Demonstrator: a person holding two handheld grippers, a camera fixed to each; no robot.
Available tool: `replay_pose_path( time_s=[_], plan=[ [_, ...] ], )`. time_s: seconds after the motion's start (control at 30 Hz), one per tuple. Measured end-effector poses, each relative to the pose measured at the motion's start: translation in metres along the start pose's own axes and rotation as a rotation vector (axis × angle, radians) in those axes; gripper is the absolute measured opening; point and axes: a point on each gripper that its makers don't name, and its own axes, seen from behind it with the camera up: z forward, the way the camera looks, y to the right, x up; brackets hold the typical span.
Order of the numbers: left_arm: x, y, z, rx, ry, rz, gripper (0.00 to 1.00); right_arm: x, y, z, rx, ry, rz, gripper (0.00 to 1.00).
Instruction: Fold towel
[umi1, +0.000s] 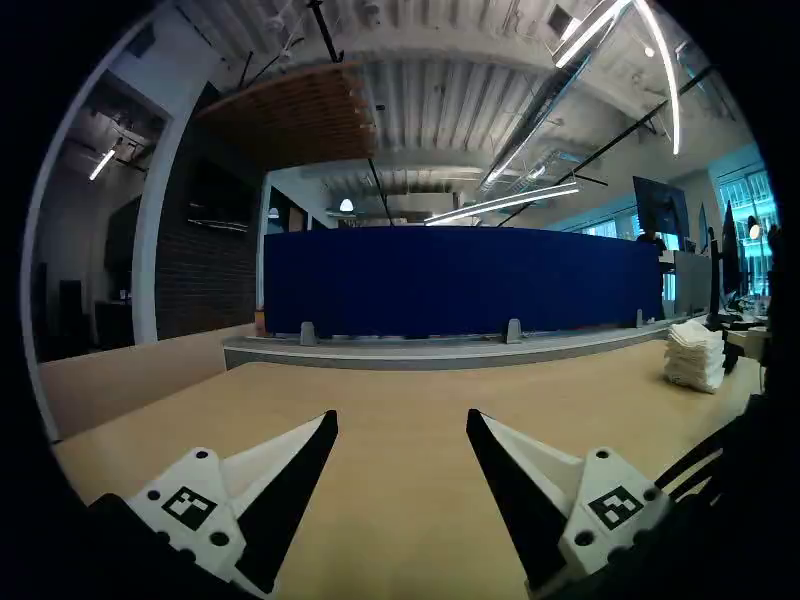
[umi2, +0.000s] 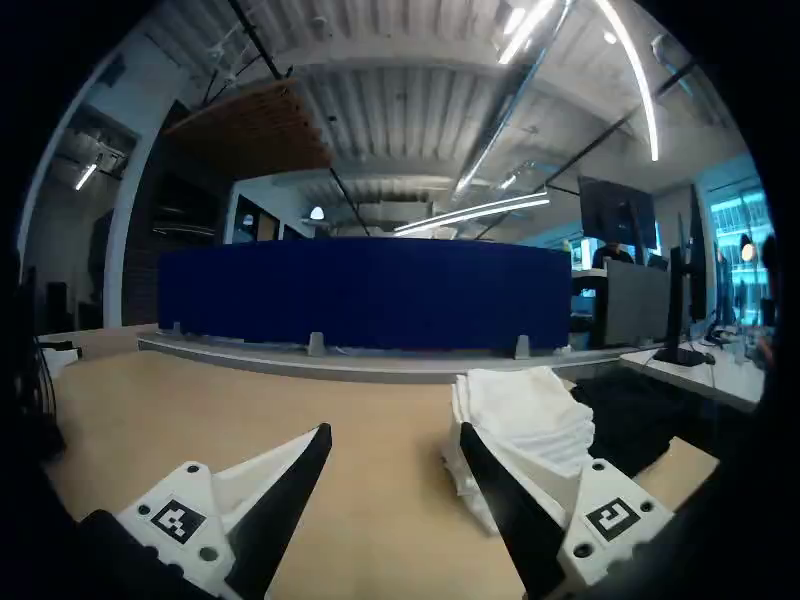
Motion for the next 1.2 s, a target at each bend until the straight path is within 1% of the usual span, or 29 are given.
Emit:
replay_pose_path(
  time_s=[0.2, 0.4, 0.57, 0.7, 0.8, 1.2],
  plan=[
    [0.0, -0.001, 0.001, 0.0, 0.0, 0.0, 0.96, -0.003, 0.006, 0.001, -0.026, -0.005, 0.019, 0.99],
    [0.0, -0.001, 0.001, 0.0, 0.0, 0.0, 0.96, -0.011, 0.003, 0.0, -0.027, -0.009, 0.025, 1.0],
    [0.0, -0.001, 0.001, 0.0, 0.0, 0.0, 0.95, -0.011, 0.001, 0.0, -0.027, 0.001, 0.021, 0.99],
    [0.0, 0.0, 0.0, 0.0, 0.0, 0.0, 0.96, -0.011, 0.002, 0.0, -0.032, 0.007, 0.03, 0.99],
    [0.001, 0.0, 0.0, 0.0, 0.0, 0.0, 0.96, -0.009, 0.001, 0.0, -0.026, 0.016, 0.022, 0.99],
    [0.0, 0.0, 0.0, 0.0, 0.0, 0.0, 0.95, -0.008, 0.001, 0.0, -0.024, 0.019, 0.026, 1.0]
  ],
)
